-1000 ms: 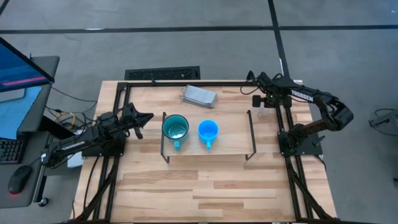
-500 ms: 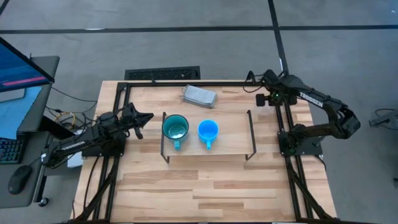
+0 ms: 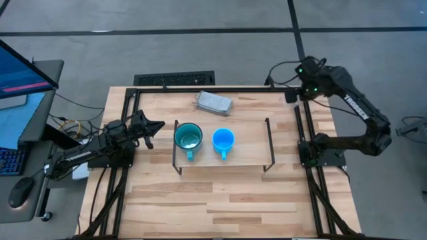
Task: Stack small to large cups/mugs on shelf
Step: Put the transparent mug on the shelf
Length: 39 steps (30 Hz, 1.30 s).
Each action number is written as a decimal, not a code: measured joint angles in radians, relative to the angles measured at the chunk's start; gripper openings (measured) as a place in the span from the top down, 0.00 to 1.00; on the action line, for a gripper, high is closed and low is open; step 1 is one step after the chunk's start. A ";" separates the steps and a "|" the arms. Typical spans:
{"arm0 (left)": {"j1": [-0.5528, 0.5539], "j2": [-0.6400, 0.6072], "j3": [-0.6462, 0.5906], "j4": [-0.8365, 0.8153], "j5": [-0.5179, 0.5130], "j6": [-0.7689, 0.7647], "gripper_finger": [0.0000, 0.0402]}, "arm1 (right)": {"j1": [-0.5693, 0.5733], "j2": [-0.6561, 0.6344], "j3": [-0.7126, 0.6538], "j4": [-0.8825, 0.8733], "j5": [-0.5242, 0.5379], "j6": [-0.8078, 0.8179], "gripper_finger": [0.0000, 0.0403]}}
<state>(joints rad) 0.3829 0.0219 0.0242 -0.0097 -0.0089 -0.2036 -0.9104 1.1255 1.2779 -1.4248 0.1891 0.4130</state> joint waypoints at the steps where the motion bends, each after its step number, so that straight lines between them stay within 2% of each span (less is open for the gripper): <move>1: 0.000 0.000 0.000 0.000 0.000 0.000 0.95 | 0.000 0.000 0.033 -0.018 -0.001 -0.012 1.00; 7: 0.000 0.000 0.000 0.000 0.000 0.000 0.95 | 0.030 0.010 0.199 -0.076 -0.091 -0.097 1.00; 12: 0.000 0.000 0.000 0.001 -0.001 -0.001 0.95 | 0.130 0.048 0.287 -0.088 -0.157 -0.132 1.00; 21: 0.000 0.000 0.000 0.001 -0.004 -0.012 0.95 | 0.357 0.189 0.353 -0.090 -0.166 -0.136 1.00; 26: 0.000 0.000 0.000 0.001 -0.004 -0.026 0.95 | 0.457 0.260 0.389 -0.088 -0.169 -0.190 0.99; 39: 0.000 0.000 0.000 0.001 -0.004 -0.026 0.95 | 0.626 0.409 0.559 -0.149 -0.249 -0.341 0.98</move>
<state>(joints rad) 0.3832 0.0219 0.0238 -0.0090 -0.0124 -0.2295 -0.2842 1.5346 1.8370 -1.5733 -0.0598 0.0722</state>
